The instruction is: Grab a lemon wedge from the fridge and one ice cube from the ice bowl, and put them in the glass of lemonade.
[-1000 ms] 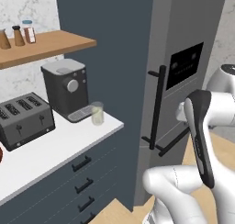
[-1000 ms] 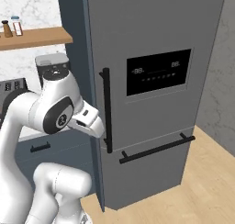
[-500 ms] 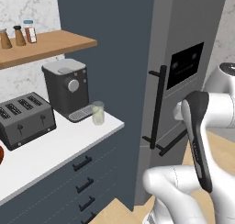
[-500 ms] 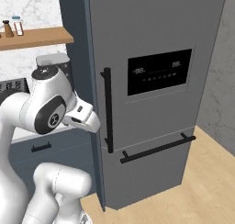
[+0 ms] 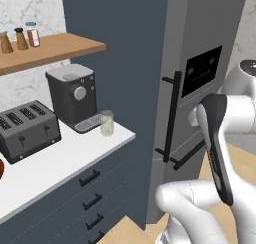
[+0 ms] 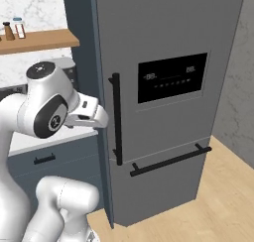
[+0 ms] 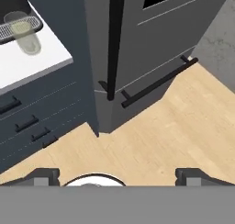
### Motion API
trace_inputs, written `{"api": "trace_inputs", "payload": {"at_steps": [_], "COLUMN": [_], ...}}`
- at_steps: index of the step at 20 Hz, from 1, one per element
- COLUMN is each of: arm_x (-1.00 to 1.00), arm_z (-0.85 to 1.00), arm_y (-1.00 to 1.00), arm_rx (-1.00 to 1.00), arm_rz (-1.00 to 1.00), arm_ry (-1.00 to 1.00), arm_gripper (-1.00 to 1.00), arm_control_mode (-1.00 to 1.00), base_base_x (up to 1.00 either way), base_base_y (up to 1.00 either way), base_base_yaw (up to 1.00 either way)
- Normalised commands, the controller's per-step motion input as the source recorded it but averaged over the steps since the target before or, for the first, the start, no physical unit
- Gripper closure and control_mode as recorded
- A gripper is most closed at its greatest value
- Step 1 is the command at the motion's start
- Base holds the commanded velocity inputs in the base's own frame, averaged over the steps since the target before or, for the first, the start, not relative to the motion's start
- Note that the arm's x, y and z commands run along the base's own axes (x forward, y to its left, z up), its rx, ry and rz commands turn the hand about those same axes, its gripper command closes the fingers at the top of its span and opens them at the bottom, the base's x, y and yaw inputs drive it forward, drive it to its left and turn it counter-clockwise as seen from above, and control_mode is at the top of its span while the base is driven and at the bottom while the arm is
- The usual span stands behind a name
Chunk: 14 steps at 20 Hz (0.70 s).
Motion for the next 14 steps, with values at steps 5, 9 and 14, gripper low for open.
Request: {"api": "trace_inputs", "payload": {"at_steps": [5,9,14], "arm_x": [0.39,0.63,0.83], "arm_z": [-0.01,-0.23,-0.29], "arm_y": [0.08,0.02,0.00], "arm_rx": [0.05,0.10,0.02], "arm_rz": [0.00,0.00,0.01], "arm_ry": [-0.14,-0.14,-0.05], "arm_gripper": [-1.00,-1.00,-1.00], "arm_control_mode": [-1.00,-1.00,-1.00], "base_base_x": [0.00,0.00,0.00], "base_base_y": [0.00,0.00,0.00], "base_base_yaw": [0.00,0.00,0.00]}}
